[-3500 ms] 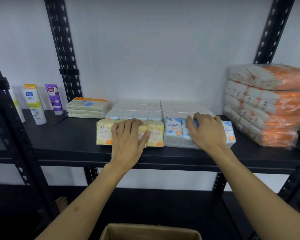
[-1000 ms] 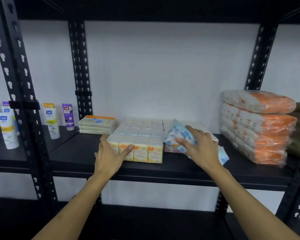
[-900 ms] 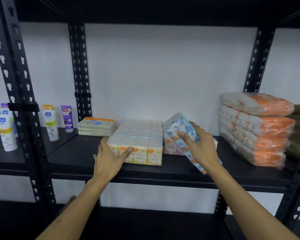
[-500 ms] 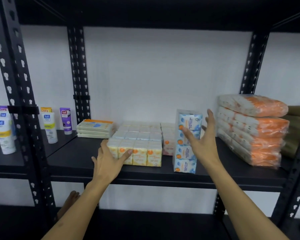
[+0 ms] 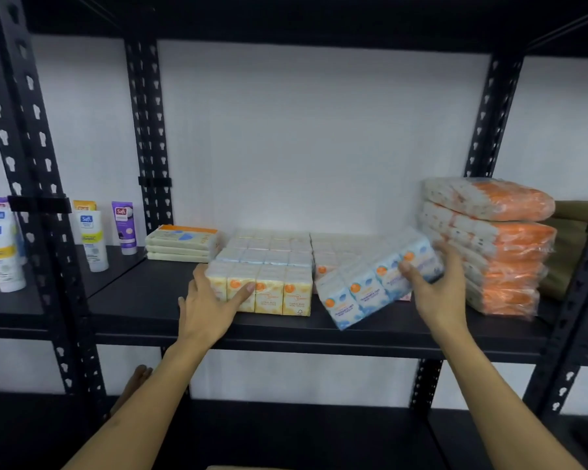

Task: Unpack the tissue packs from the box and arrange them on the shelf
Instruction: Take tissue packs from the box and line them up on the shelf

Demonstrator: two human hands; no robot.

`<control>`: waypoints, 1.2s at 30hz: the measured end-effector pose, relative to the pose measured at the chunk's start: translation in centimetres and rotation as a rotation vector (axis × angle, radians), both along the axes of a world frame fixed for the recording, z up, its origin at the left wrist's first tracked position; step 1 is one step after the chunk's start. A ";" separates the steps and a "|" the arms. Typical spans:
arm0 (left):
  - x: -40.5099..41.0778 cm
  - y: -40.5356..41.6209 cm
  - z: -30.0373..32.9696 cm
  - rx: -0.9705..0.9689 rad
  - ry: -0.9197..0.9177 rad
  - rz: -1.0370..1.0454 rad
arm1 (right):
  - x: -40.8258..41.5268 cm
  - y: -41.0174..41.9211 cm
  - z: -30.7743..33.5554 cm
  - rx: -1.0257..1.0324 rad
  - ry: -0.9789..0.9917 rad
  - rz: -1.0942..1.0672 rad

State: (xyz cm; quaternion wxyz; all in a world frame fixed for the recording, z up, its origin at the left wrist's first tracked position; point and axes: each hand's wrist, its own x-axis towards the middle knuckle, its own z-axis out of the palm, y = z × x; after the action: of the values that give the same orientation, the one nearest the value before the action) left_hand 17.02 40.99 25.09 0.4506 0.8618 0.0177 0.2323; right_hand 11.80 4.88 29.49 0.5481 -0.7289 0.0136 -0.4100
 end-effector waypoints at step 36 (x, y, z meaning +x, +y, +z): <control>2.4 -4.8 -1.0 0.840 -0.267 0.077 | 4.1 1.0 -8.6 -0.814 0.122 -0.342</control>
State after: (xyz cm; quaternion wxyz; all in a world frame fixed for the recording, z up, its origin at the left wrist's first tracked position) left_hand 19.38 36.21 24.07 0.0506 0.9314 -0.1046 0.3451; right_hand 15.94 5.91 20.86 0.1391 -0.8953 0.0040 -0.4231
